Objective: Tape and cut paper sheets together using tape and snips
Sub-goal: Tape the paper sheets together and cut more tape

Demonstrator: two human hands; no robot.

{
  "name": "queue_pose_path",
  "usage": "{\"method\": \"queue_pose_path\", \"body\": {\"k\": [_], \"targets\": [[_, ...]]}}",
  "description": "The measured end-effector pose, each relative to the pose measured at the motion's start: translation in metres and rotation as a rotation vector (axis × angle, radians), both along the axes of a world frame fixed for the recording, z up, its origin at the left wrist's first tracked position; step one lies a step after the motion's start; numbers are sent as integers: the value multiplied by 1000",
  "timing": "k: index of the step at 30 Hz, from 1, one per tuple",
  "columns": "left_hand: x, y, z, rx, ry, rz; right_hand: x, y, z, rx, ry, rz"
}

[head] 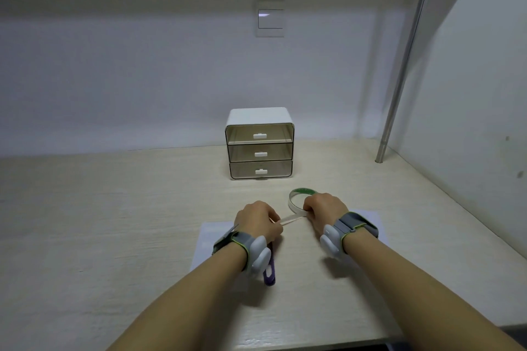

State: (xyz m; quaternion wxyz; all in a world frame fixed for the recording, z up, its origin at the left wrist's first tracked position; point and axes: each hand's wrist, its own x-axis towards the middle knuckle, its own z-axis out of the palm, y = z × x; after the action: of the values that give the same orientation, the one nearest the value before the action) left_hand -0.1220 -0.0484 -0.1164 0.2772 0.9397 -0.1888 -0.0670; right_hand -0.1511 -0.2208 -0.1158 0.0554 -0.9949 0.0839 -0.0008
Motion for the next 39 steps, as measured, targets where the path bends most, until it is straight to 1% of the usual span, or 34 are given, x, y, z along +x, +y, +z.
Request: {"method": "queue_pose_path", "body": {"k": [4, 7, 12, 13, 15, 16, 17, 18, 21, 23, 27, 29, 31, 33, 35, 39], "targets": [[1, 8, -1, -93, 22, 18, 0, -8, -3, -9, 13, -8], [5, 18, 1, -209, 136, 86, 0, -12, -4, -26, 12, -5], [13, 30, 4, -297, 240, 103, 1, -13, -4, -17, 54, -60], [14, 31, 4, -309, 251, 114, -3, -10, -2, -11, 38, -82], [15, 32, 3, -331, 252, 135, -14, 3, 4, 26, -70, -95], [16, 33, 2, -347, 247, 141, -19, 14, 7, 62, -147, -83], [16, 34, 1, -362, 242, 140, -27, 28, 12, 105, -182, -58], [16, 34, 0, -380, 240, 135, -33, 45, 17, 134, -172, -18], [14, 38, -3, -406, 234, 131, -44, 89, 18, 157, 15, 49], [11, 41, -3, -419, 230, 132, -46, 102, 19, 143, 82, 52], [5, 47, -4, -441, 243, 139, -41, 105, 22, 114, 246, 0], [5, 50, -6, -440, 241, 146, -37, 105, 23, 39, 319, -7], [4, 52, -6, -443, 251, 157, -35, 102, 25, -17, 360, -6], [5, 53, -7, -440, 274, 184, -36, 94, 25, 12, 377, -25], [5, 54, -7, -443, 290, 213, -38, 84, 25, 84, 328, -49], [4, 53, -5, -429, 252, 209, -43, 64, 26, 173, 15, -44]]}}
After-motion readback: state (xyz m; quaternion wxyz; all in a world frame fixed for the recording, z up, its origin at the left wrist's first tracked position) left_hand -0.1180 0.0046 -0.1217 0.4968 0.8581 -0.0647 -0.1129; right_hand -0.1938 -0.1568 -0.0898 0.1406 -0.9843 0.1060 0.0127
